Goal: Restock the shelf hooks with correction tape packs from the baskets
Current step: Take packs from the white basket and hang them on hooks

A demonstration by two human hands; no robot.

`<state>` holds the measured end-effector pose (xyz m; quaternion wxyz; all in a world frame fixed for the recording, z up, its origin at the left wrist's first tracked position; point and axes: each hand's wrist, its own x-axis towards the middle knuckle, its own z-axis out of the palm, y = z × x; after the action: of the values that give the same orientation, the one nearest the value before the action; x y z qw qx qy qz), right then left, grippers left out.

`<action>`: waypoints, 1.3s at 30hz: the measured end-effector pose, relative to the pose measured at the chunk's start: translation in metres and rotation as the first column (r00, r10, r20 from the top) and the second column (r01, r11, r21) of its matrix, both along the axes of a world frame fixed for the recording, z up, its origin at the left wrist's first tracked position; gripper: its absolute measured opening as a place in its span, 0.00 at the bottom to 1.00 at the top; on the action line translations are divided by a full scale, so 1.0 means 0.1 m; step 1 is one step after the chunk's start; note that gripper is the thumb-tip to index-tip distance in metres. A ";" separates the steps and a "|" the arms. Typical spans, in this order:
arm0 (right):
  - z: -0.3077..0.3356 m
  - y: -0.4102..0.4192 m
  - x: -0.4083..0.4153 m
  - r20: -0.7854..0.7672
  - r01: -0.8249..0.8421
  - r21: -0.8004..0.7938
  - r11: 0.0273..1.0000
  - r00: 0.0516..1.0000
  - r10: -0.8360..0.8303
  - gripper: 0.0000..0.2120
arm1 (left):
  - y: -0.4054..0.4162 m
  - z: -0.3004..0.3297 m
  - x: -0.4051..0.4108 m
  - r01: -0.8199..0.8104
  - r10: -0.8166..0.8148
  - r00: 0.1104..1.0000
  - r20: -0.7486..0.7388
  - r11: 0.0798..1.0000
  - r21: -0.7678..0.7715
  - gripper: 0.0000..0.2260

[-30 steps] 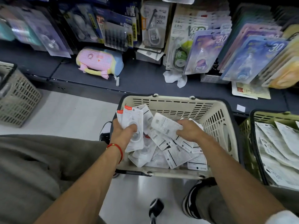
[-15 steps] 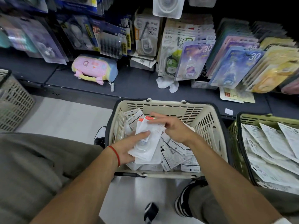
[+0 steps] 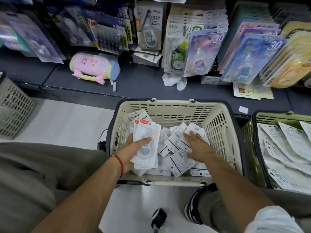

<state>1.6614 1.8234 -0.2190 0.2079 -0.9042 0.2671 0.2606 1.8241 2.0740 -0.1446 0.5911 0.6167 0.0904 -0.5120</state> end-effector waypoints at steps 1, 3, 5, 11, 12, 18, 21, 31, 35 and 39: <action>0.06 -0.02 -0.02 0.030 0.058 0.070 0.996 0.998 -0.060 0.44 | -0.01 -0.01 0.00 -0.010 0.009 1.000 0.021 1.000 0.002 0.27; 0.27 -0.09 -0.04 0.179 0.227 0.194 0.954 0.948 -0.262 0.32 | -0.03 -0.02 -0.01 -0.014 0.013 0.997 0.080 1.000 0.006 0.28; 0.56 -0.18 -0.03 0.383 0.366 0.268 0.891 0.808 -0.447 0.18 | -0.06 -0.01 -0.03 0.007 -0.009 0.989 0.151 1.000 0.013 0.32; 1.29 -0.36 0.17 0.486 0.264 0.631 0.730 0.599 -0.637 0.09 | -0.20 0.10 -0.17 0.065 -0.068 0.956 0.287 0.998 0.019 0.39; 1.32 -0.29 0.23 0.411 0.222 0.706 0.673 0.645 -0.644 0.09 | -0.21 0.11 -0.19 0.081 -0.080 0.956 0.283 0.997 0.009 0.40; 1.07 0.22 0.57 0.426 0.215 0.610 0.762 0.722 -0.545 0.11 | -0.11 0.08 -0.23 0.062 -0.062 0.998 0.008 0.974 -0.217 0.28; 0.94 0.33 0.63 0.415 0.195 0.531 0.825 0.789 -0.454 0.13 | -0.09 0.10 -0.17 0.120 -0.119 0.993 0.017 0.964 -0.237 0.25; 0.11 -0.09 -0.26 -0.188 -0.071 -0.206 0.976 0.982 0.032 0.42 | -0.04 -0.11 -0.12 0.010 -0.008 0.999 0.048 0.999 -0.034 0.29; 0.10 -0.16 -0.33 -0.101 -0.073 -0.157 0.985 0.993 0.057 0.34 | -0.07 -0.13 -0.12 0.028 -0.025 0.997 0.071 0.999 -0.036 0.32; 0.58 -0.37 -0.27 0.158 0.196 0.058 0.979 0.966 -0.203 0.15 | -0.14 0.02 -0.10 0.053 -0.043 0.986 0.163 0.997 -0.061 0.37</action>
<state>1.6342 1.7864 -0.1613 0.2733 -0.8864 0.3333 0.1689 1.8142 2.0597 -0.1428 0.6038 0.6386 0.0104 -0.4770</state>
